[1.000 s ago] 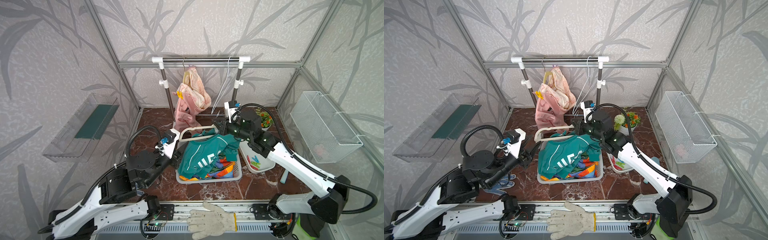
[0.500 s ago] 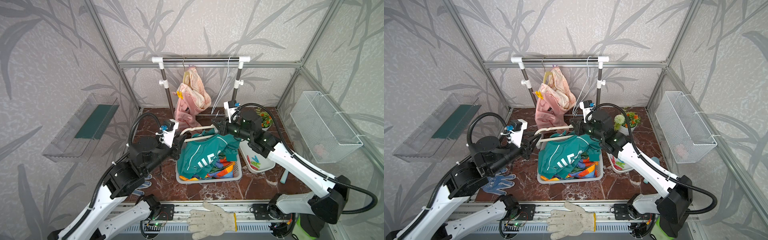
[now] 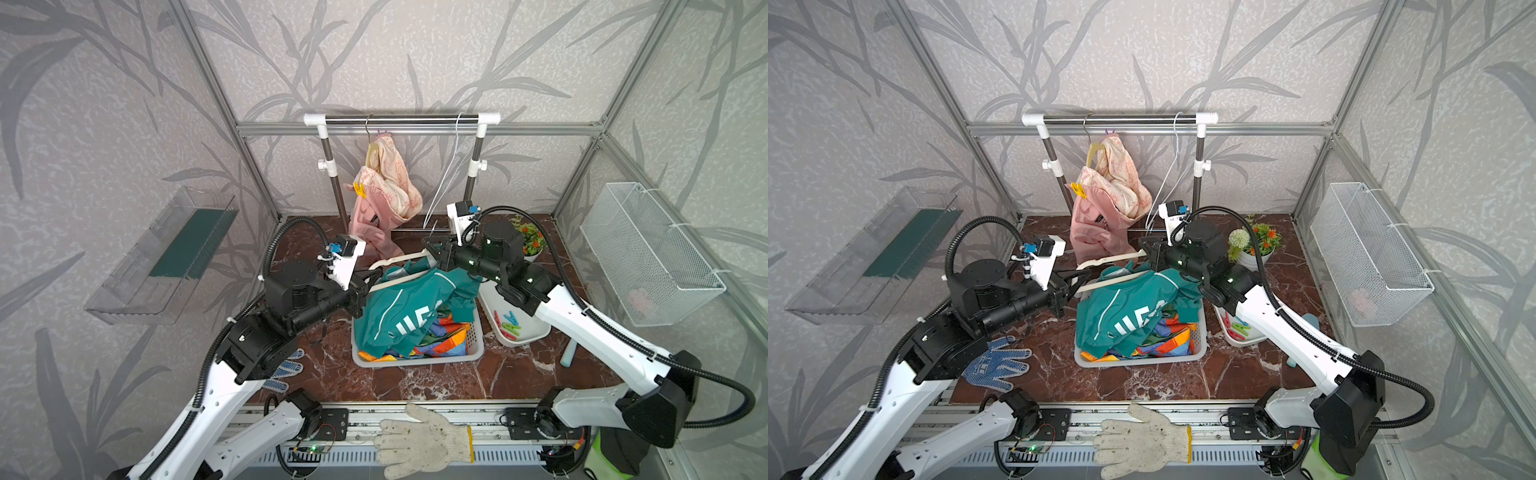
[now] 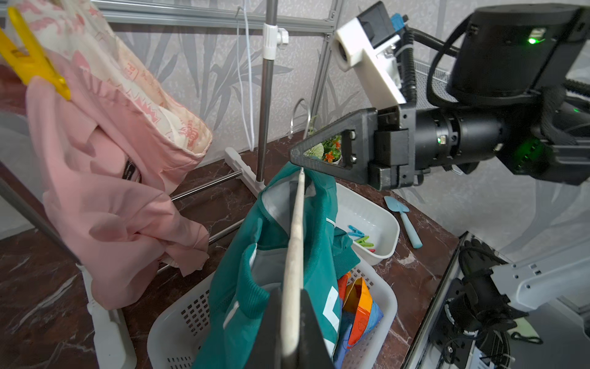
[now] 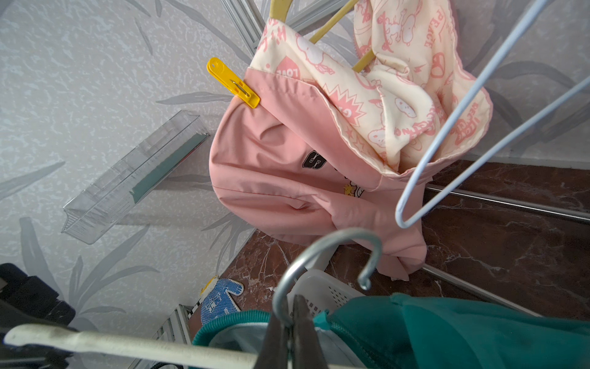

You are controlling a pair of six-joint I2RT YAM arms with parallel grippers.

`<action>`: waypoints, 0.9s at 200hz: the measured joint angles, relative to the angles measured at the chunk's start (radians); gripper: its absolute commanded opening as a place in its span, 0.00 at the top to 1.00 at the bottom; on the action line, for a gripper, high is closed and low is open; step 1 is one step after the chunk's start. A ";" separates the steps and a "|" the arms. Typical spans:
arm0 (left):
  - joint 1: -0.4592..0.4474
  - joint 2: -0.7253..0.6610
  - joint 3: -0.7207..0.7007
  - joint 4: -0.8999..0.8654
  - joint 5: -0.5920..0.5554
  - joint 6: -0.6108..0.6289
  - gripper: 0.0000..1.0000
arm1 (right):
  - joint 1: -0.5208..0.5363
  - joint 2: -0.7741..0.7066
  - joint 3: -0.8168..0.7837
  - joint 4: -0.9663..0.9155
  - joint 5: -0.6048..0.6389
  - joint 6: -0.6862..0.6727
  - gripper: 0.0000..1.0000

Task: Remove the clothespins securing jackets to the hanger
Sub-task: Remove the jacket from the hanger.

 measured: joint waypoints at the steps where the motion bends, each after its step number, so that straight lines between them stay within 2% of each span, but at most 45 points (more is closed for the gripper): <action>1: 0.000 0.000 0.000 0.000 0.003 -0.002 1.00 | 0.000 0.000 0.000 0.000 0.000 0.000 1.00; 36: 0.001 0.000 0.000 0.005 0.035 -0.004 1.00 | 0.000 0.001 0.000 0.000 0.000 0.000 1.00; 57: 0.001 -0.004 0.000 0.005 0.035 -0.008 1.00 | 0.000 0.001 0.000 0.000 0.000 0.001 0.92; 86: 0.001 -0.011 0.007 -0.017 0.013 -0.016 1.00 | 0.000 0.001 0.000 -0.002 0.013 0.000 0.53; 104: 0.001 -0.017 0.023 -0.032 -0.011 -0.020 1.00 | 0.000 0.001 0.001 -0.003 0.025 -0.003 0.34; 112: 0.001 -0.022 0.029 -0.040 -0.022 -0.020 1.00 | 0.000 0.001 0.001 -0.004 0.030 -0.003 0.29; 141: 0.001 -0.046 0.053 -0.071 -0.061 -0.019 1.00 | 0.000 -0.007 -0.004 -0.009 0.055 -0.007 0.21; 180: 0.001 -0.050 0.106 -0.110 -0.079 -0.016 1.00 | 0.000 -0.054 -0.057 -0.017 0.113 -0.025 0.20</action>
